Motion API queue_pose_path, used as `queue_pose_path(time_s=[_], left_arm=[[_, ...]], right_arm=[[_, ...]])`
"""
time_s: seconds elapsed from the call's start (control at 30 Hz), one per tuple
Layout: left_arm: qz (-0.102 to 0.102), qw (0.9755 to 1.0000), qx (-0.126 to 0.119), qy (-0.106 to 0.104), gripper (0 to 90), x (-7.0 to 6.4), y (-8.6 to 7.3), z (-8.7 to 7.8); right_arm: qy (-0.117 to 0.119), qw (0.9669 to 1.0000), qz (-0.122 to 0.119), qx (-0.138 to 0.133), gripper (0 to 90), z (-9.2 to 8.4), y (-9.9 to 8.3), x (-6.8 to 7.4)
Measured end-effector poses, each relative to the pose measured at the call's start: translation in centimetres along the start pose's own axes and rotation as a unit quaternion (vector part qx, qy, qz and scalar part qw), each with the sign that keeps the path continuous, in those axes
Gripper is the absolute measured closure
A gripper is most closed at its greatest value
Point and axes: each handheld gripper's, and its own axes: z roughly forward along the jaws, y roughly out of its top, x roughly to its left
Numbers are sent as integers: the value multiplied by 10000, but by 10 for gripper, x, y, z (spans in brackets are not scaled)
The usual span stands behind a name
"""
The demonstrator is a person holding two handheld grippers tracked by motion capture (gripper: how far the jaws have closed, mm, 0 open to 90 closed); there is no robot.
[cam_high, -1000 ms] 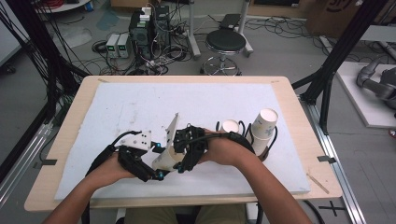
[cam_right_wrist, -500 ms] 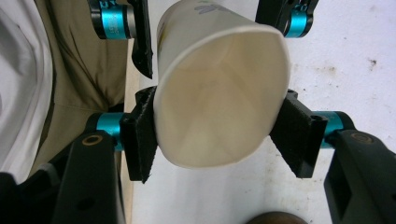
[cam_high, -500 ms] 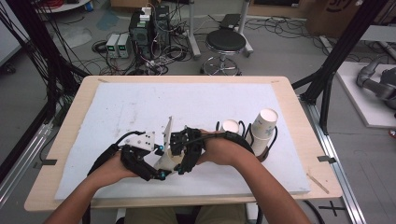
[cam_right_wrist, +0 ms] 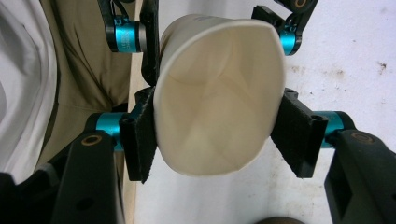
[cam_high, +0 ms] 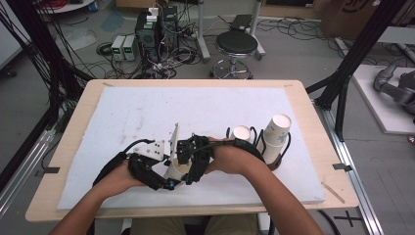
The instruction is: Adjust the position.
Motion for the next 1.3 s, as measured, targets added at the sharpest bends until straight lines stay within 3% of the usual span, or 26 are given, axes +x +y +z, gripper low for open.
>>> queue_pose_path(time_s=[0.1, 0.13, 0.23, 0.27, 0.33, 0.4, 0.5, 0.6, 0.73, 0.77, 0.8, 0.83, 0.87, 0.9, 0.93, 0.97, 1.0, 1.1, 1.13, 1.2, 1.23, 1.27, 1.3], left_arm=[[-52, 9999, -116, 16, 379, 1, -2, -1], [-83, 9997, -202, 59, 378, 2, -5, -3], [-158, 9992, -356, 122, 375, 3, -10, -5], [-201, 9987, -435, 149, 368, 3, -12, -5], [-300, 9971, -647, 255, 365, 4, -20, -7], [-363, 9959, -766, 318, 362, 5, -25, -8], [-454, 9941, -890, 432, 351, 6, -30, -9], [-560, 9885, -1223, 686, 349, 8, -40, -13], [-602, 9819, -1535, 934, 349, 10, -48, -18], [-602, 9819, -1535, 934, 350, 10, -48, -18], [-623, 9777, -1723, 1027, 349, 10, -51, -20], [-623, 9777, -1723, 1027, 350, 10, -51, -20], [-613, 9735, -1885, 1141, 350, 10, -54, -23], [-613, 9735, -1885, 1141, 350, 10, -54, -23], [-629, 9689, -2057, 1227, 350, 10, -57, -25], [-618, 9670, -2113, 1280, 350, 9, -58, -26], [-618, 9670, -2113, 1280, 349, 9, -58, -26], [-640, 9613, -2266, 1429, 350, 9, -61, -30], [-633, 9566, -2402, 1525, 349, 8, -63, -33], [-648, 9509, -2538, 1648, 349, 8, -66, -36], [-648, 9509, -2538, 1648, 349, 8, -66, -36], [-639, 9454, -2676, 1749, 349, 7, -70, -41], [-639, 9454, -2676, 1749, 349, 7, -70, -41]], right_arm=[[-36, 9999, 71, -133, 324, 0, -2, -1], [-39, 9988, 196, -444, 259, -2, -6, -1], [-76, 9967, 336, -736, 229, -5, -10, -2], [-158, 9927, 500, -1089, 226, -9, -16, -3], [-213, 9865, 675, -1478, 221, -14, -25, -5], [-295, 9783, 875, -1857, 221, -19, -35, -6], [-448, 9616, 1195, -2430, 220, -25, -53, -4], [-713, 9460, 1461, -2804, 219, -27, -72, 0], [-1003, 9171, 1887, -3366, 220, -24, -101, 8], [-1041, 9093, 2013, -3489, 220, -23, -107, 11], [-1111, 9029, 2076, -3597, 220, -22, -114, 14], [-1111, 9029, 2076, -3597, 220, -22, -114, 14], [-1252, 8924, 2209, -3730, 220, -20, -126, 19], [-1252, 8924, 2209, -3730, 220, -20, -126, 19], [-1370, 8826, 2311, -3858, 220, -18, -137, 25], [-1426, 8790, 2348, -3897, 220, -17, -143, 29], [-1426, 8790, 2348, -3897, 220, -17, -143, 29], [-1651, 8696, 2461, -3949, 220, -16, -157, 40], [-1767, 8649, 2542, -3950, 220, -15, -166, 47], [-1865, 8603, 2624, -3953, 220, -13, -175, 53], [-1925, 8581, 2674, -3938, 220, -13, -179, 55], [-1986, 8547, 2733, -3942, 220, -12, -183, 57], [-2019, 8524, 2780, -3943, 220, -10, -187, 59]])
